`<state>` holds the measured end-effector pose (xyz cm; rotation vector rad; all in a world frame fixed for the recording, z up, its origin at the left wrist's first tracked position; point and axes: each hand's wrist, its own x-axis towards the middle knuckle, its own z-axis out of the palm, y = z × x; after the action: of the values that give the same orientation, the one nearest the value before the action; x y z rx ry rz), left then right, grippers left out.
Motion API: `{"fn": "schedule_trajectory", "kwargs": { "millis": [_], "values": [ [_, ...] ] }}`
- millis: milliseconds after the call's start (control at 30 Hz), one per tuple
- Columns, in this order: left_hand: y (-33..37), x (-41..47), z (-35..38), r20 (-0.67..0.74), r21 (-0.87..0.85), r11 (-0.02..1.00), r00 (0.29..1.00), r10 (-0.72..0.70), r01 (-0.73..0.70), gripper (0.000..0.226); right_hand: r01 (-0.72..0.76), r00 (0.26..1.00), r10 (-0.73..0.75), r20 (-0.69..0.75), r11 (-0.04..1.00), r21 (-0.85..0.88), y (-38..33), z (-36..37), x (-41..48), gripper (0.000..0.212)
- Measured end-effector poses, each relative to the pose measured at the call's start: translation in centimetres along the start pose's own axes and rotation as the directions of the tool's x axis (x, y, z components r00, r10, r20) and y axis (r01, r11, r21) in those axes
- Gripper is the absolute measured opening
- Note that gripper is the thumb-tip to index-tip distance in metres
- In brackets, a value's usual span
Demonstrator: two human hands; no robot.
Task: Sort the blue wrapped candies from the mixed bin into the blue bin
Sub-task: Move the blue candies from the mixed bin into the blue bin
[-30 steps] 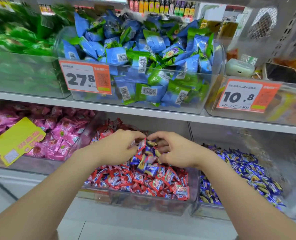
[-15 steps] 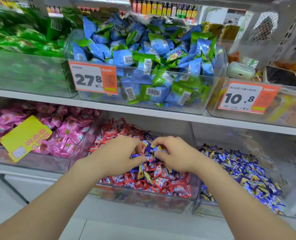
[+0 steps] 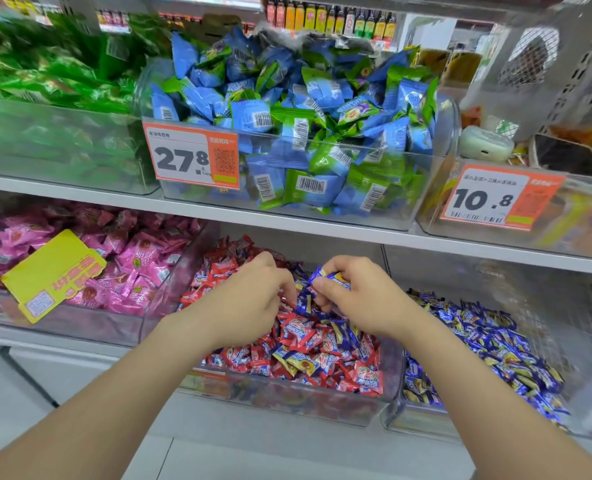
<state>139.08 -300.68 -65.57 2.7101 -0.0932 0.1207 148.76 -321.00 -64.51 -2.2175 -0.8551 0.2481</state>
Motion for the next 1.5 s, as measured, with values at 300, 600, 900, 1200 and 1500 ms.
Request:
{"fn": "schedule_trajectory", "kwargs": {
  "millis": [300,600,900,1200,1500],
  "values": [
    [1.5,-0.1,0.0,0.096,-0.117,0.988,0.989,0.114,-0.103,0.014,-0.083,0.992,0.082,-0.099,0.996,-0.008,-0.5,-0.3,-0.7,0.035],
    [0.8,0.4,0.6,0.266,-0.020,0.993,0.957,0.115,-0.114,0.052,0.015,1.000,-0.012,0.015,0.955,-0.298,0.2,-0.8,-1.9,0.020],
    [0.7,0.5,0.9,0.289,-0.114,0.989,0.949,0.125,-0.096,0.034,-0.006,0.992,-0.052,-0.112,0.887,-0.463,1.1,-1.7,-1.8,0.034],
    [0.9,0.5,1.1,0.340,-0.041,0.997,0.937,0.080,-0.070,0.046,0.123,0.964,0.083,0.253,0.704,-0.700,0.2,-0.1,-1.7,0.064],
    [0.3,0.2,0.5,0.372,-0.002,1.000,0.928,-0.009,0.011,0.052,0.012,0.999,0.007,0.047,0.920,-0.391,-0.5,-1.8,-2.1,0.029]
  ]
}}
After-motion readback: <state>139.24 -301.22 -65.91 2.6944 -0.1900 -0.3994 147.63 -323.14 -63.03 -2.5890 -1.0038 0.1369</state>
